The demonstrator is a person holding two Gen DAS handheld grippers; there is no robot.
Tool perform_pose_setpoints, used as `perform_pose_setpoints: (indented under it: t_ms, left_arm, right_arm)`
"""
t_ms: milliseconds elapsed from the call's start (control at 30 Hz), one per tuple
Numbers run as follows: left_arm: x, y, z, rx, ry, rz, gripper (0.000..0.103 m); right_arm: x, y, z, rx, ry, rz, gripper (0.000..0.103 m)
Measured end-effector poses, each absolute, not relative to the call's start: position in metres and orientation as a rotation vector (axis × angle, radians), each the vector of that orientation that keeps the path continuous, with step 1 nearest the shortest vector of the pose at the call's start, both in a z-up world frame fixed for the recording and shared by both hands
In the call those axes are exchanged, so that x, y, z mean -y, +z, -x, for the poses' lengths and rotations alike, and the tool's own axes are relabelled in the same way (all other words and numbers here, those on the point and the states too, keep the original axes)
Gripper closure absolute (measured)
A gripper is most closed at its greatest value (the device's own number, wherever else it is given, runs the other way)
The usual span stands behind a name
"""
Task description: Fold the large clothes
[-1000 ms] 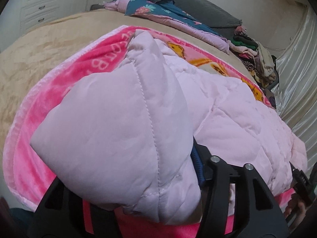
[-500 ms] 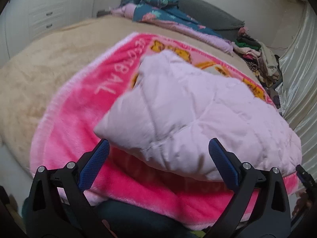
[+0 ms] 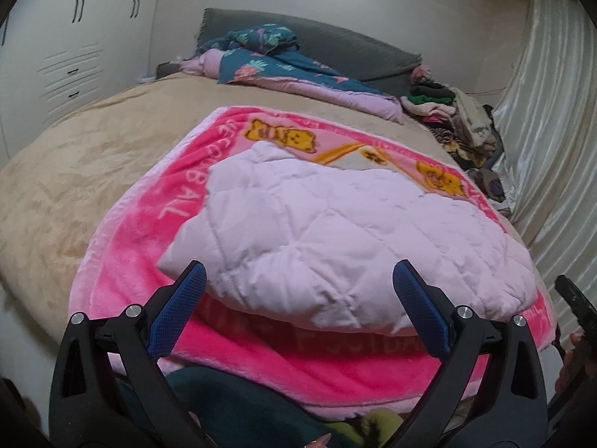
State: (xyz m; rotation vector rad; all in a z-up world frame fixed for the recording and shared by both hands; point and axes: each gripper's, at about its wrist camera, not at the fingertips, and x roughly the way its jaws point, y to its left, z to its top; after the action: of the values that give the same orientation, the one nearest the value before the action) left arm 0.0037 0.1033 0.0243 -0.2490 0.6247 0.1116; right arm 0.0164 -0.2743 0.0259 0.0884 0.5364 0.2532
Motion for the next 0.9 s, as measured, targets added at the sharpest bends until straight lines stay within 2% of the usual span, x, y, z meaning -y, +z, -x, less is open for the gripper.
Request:
perform_pose_setpoints:
  t_ms: [900]
  left_arm:
    - [-0.051,0.013,-0.005,-0.663,0.040,0.157,0.009]
  right_arm:
    - [0.226,0.004,-0.008,-0.632,0.356,-0.030,0.004]
